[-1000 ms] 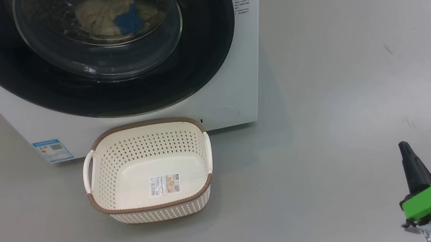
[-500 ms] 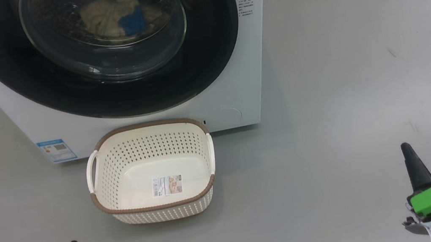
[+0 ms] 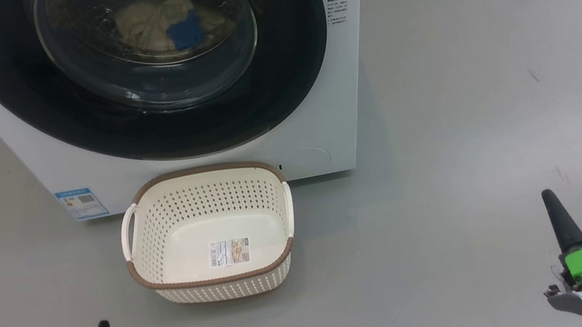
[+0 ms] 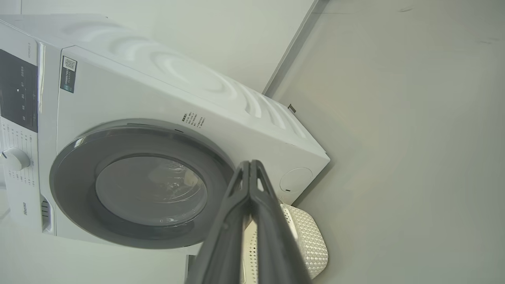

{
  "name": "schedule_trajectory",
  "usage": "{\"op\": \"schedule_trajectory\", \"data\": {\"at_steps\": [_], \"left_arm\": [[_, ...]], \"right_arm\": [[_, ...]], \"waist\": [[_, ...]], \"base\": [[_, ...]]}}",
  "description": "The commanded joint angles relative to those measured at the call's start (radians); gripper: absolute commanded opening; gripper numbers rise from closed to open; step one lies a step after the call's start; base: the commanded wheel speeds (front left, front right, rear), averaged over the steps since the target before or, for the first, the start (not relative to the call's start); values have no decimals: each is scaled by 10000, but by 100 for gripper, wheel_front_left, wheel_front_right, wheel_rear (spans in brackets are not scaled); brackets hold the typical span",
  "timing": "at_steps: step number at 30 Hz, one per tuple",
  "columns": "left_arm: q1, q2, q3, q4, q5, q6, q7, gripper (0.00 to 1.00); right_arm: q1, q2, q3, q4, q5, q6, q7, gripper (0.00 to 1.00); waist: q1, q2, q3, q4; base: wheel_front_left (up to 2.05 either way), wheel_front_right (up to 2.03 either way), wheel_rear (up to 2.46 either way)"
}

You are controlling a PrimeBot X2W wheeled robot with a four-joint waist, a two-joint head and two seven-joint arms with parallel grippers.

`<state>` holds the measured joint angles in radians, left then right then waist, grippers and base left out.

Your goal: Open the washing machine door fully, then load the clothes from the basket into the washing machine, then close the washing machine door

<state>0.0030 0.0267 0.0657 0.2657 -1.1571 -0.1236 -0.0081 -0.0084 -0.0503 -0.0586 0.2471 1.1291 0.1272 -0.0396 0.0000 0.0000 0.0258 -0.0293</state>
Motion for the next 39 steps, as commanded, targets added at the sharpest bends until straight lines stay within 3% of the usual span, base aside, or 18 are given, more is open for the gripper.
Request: {"op": "schedule_trajectory", "data": {"at_steps": [1,39], "left_arm": [[-552,176,303,-266,-302,-48,81,0],[-1102,234,478,-203,-4444,-71,1194,0]], "right_arm": [[-566,-225,57,-284,350,25,103,0],[-961,-224,-236,-45,4974,35,1258,0]], "waist": [[0,0,-9,12],[0,0,-223,288]], "base": [[0,0,0],[0,0,0]]}}
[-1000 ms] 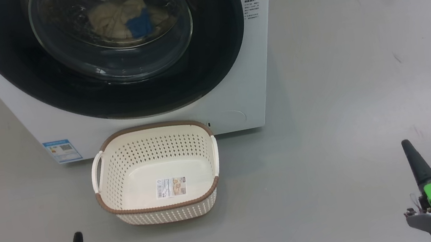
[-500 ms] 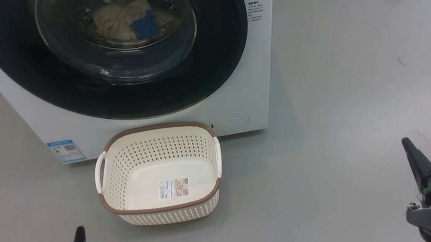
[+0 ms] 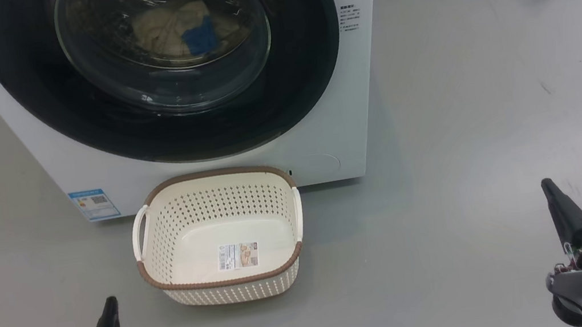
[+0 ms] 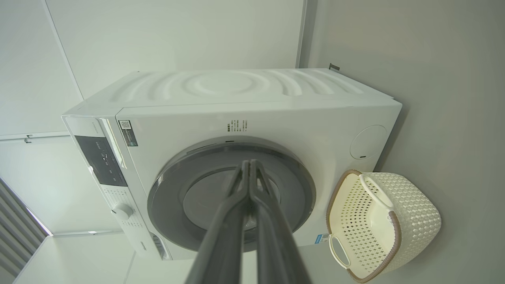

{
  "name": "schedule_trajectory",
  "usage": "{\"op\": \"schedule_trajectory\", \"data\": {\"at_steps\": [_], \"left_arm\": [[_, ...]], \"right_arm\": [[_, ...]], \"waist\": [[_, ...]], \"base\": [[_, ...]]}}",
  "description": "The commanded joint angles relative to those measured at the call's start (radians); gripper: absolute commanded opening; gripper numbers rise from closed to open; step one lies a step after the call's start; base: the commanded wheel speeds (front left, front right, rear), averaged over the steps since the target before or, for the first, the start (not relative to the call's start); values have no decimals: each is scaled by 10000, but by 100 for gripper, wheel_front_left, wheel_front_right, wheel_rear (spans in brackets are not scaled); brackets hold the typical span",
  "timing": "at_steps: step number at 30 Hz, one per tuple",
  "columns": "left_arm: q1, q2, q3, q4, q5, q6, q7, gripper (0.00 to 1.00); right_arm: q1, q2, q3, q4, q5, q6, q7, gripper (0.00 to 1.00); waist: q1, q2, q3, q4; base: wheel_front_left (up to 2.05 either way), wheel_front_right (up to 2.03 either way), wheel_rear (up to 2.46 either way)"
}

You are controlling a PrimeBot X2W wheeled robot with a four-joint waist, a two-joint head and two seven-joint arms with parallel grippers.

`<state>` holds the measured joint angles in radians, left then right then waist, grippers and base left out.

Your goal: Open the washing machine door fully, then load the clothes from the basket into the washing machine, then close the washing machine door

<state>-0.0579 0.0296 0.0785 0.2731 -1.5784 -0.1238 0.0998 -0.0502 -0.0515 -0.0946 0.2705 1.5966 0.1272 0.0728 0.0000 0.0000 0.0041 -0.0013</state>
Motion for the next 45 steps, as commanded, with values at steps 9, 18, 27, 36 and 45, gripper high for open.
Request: {"op": "schedule_trajectory", "data": {"at_steps": [9,18,27,36,45], "left_arm": [[-502,206,353,-277,-303,-69,134,0],[-502,206,352,-278,-303,-69,134,0],[-502,206,352,-278,-303,-69,134,0],[-502,206,352,-278,-303,-69,134,0],[-502,206,352,-279,-303,-69,133,0]], "right_arm": [[-552,-190,88,-273,353,35,180,0],[-555,-168,57,-271,327,35,205,0],[-557,-147,26,-269,301,35,229,0],[-559,-129,1,-267,280,35,250,0],[-561,-113,-22,-266,261,35,268,0]], "waist": [[0,0,-10,13],[0,0,-10,13],[0,0,-10,13],[0,0,-10,13],[0,0,-10,13]], "base": [[0,0,0],[0,0,0],[0,0,0],[0,0,0],[0,0,0]]}}
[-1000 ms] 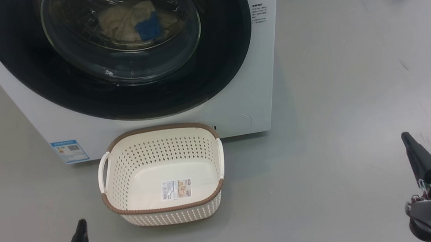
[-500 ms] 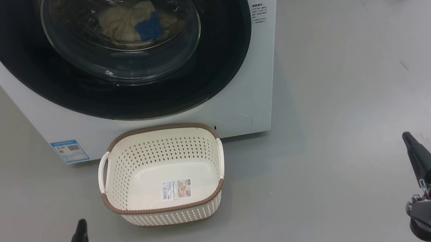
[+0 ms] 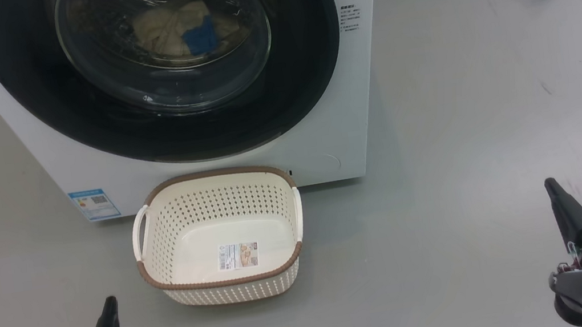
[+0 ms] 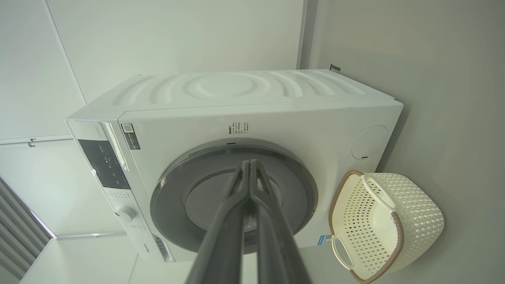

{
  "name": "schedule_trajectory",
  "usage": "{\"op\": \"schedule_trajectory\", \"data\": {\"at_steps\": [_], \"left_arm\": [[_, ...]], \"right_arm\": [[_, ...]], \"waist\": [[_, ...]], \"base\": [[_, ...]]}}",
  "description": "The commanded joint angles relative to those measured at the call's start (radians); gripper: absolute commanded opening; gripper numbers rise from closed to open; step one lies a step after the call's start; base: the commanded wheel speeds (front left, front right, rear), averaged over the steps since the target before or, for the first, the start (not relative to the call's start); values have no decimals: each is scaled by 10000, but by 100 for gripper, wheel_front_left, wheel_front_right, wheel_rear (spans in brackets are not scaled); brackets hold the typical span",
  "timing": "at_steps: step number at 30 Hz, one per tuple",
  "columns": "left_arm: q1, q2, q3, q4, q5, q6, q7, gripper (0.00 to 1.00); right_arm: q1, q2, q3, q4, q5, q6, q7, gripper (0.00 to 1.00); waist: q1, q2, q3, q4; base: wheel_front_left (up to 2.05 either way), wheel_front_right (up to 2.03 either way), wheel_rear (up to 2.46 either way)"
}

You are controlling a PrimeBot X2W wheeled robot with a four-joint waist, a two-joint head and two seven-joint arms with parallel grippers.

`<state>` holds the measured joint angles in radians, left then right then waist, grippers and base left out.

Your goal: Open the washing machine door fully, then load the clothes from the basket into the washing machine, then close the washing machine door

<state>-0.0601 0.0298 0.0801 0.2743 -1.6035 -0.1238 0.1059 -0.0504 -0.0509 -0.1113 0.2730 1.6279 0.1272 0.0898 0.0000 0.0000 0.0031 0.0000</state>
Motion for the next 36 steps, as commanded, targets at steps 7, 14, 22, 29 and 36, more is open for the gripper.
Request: {"op": "schedule_trajectory", "data": {"at_steps": [7,14,22,29,36], "left_arm": [[-480,204,336,-290,-52,-69,72,0],[-480,204,336,-291,-52,-69,72,0],[-480,204,336,-291,-52,-69,72,0],[-480,204,336,-291,-52,-69,72,0],[-480,204,336,-291,-52,-69,72,0]], "right_arm": [[-561,-107,129,-290,-65,35,110,0],[-562,-98,116,-289,-76,35,120,0],[-564,-87,100,-288,-89,35,133,0],[-565,-78,88,-288,-100,35,143,0],[-566,-70,76,-287,-109,35,153,0]], "waist": [[0,0,0,0],[0,0,0,0],[0,0,0,0],[0,0,0,0],[0,0,0,0]], "base": [[0,0,0],[0,0,0],[0,0,0],[0,0,0],[0,0,0]]}}
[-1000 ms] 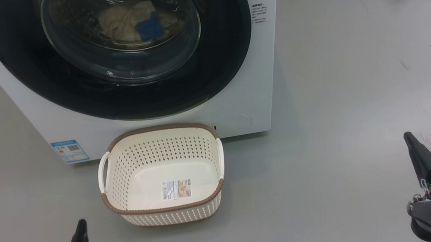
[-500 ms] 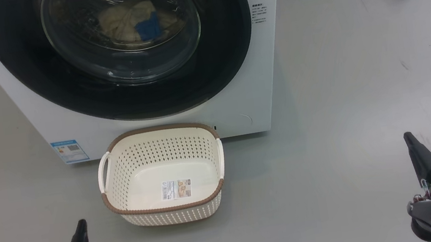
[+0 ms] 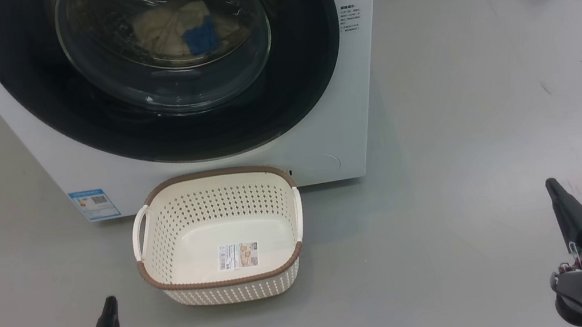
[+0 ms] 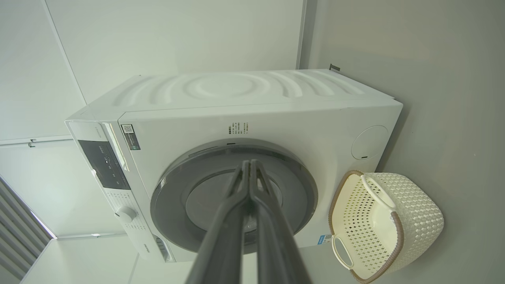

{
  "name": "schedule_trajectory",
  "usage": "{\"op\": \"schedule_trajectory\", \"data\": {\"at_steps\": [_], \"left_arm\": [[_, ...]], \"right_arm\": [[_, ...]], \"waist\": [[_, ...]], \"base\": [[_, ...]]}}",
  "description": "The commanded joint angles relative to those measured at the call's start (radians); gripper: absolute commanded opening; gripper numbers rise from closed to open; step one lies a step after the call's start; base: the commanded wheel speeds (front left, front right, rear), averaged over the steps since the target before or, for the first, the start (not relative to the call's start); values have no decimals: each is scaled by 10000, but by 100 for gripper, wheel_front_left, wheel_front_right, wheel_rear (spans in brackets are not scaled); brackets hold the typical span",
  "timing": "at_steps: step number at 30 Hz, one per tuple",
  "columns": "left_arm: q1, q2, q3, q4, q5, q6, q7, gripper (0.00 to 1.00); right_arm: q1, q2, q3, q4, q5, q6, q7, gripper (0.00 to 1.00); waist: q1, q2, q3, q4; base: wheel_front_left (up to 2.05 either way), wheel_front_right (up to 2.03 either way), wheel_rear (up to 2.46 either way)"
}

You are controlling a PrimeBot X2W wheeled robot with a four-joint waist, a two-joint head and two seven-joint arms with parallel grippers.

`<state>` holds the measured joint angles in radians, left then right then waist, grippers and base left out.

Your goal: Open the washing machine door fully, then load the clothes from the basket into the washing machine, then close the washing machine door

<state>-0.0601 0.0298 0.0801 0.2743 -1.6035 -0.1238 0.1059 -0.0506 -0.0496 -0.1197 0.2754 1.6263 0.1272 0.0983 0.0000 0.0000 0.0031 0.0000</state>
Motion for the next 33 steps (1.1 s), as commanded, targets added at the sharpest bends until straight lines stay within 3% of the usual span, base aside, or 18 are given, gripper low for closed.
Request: {"op": "schedule_trajectory", "data": {"at_steps": [1,33], "left_arm": [[-480,204,336,-291,-52,-69,72,0],[-480,204,335,-292,-53,-69,71,0]], "right_arm": [[-564,-83,159,-312,-95,35,70,0],[-568,-54,117,-310,-130,35,103,0]], "waist": [[0,0,0,0],[0,0,0,0]], "base": [[0,0,0],[0,0,0]]}}
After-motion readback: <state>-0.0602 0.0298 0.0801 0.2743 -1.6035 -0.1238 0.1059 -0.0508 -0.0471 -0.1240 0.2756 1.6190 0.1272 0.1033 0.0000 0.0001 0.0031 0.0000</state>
